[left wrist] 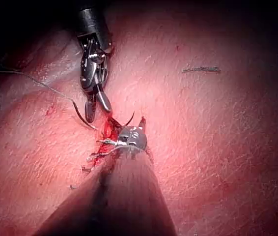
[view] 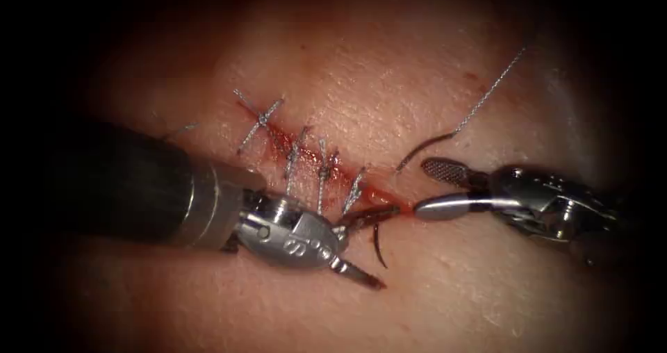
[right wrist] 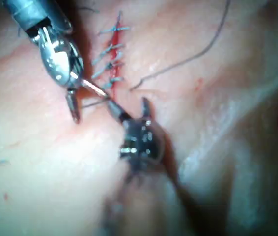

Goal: Wound Closure

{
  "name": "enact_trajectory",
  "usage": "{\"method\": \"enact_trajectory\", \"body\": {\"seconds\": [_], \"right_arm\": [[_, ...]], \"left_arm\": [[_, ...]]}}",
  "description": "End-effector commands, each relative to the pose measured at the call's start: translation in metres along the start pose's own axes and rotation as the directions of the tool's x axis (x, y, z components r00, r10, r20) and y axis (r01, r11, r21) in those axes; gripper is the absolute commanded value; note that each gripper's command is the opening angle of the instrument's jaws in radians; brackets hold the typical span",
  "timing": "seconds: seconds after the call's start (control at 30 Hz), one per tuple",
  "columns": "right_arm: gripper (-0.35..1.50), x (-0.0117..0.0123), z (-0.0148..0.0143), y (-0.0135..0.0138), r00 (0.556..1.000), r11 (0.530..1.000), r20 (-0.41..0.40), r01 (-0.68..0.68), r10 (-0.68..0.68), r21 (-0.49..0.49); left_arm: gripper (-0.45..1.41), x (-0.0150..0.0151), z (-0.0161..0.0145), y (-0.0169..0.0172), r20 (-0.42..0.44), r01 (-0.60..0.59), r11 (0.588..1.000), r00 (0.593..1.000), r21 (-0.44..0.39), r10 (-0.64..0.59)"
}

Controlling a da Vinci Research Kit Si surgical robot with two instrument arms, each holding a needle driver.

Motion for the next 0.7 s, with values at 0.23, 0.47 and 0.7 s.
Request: {"method": "enact_trajectory", "body": {"seconds": [0.23, 0.47, 0.7], "right_arm": [[1.37, -0.0011, 0.0005, -0.0003, 1.000, 1.000, 0.000, 0.006, -0.006, -0.001], [1.37, -0.0013, 0.0005, -0.0009, 1.000, 1.000, 0.005, 0.007, -0.007, -0.005], [1.38, -0.0014, 0.0004, -0.0016, 1.000, 1.000, 0.008, 0.006, -0.006, 0.005]], "left_arm": [[-0.45, -0.0006, 0.0011, 0.0002, 0.023, -0.001, 1.000, 1.000, -0.005, 0.001], [-0.45, 0.0017, 0.0003, 0.0012, 0.030, 0.072, 0.992, 0.997, -0.105, -0.069], [-0.45, 0.0090, -0.0039, 0.0027, 0.001, 0.349, 0.877, 0.929, -0.332, -0.369]]}}
